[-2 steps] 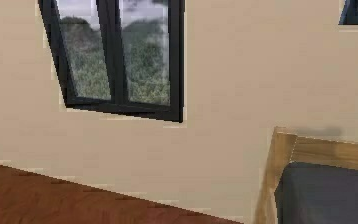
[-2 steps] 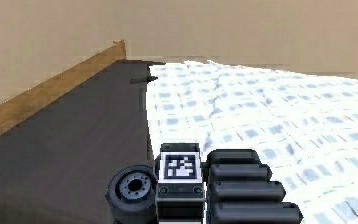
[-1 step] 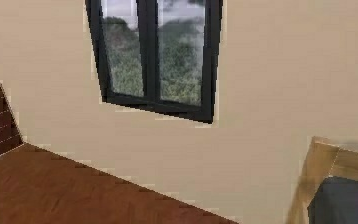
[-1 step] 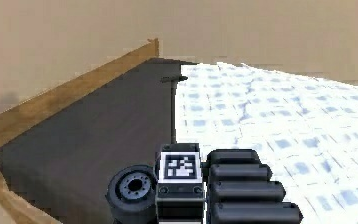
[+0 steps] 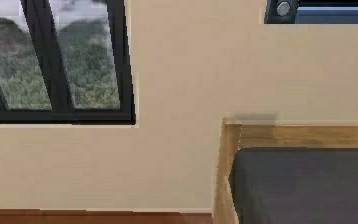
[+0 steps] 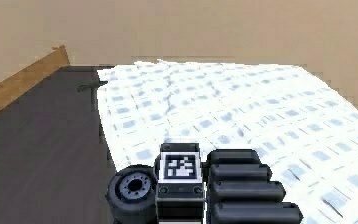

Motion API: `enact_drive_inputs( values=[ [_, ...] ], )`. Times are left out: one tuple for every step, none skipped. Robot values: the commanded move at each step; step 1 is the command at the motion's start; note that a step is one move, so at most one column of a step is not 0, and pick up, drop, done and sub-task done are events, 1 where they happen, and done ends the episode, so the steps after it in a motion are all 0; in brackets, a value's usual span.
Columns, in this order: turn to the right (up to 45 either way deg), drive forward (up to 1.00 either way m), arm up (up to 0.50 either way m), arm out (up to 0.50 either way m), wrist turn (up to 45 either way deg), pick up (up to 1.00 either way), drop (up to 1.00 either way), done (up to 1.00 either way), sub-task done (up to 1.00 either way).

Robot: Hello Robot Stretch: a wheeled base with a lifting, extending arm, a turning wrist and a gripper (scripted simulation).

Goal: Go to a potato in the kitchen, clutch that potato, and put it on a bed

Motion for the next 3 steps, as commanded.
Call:
enact_drive_inputs(
  values=[
    [0.0,0.35,0.00,0.00,0.0,0.00,0.00,0.00,0.00],
    [18.0,0.00,0.00,0.00,0.0,0.00,0.00,0.00,0.00],
    [0.0,0.00,0.00,0.48,0.0,0.00,0.00,0.00,0.00]
  ],
)
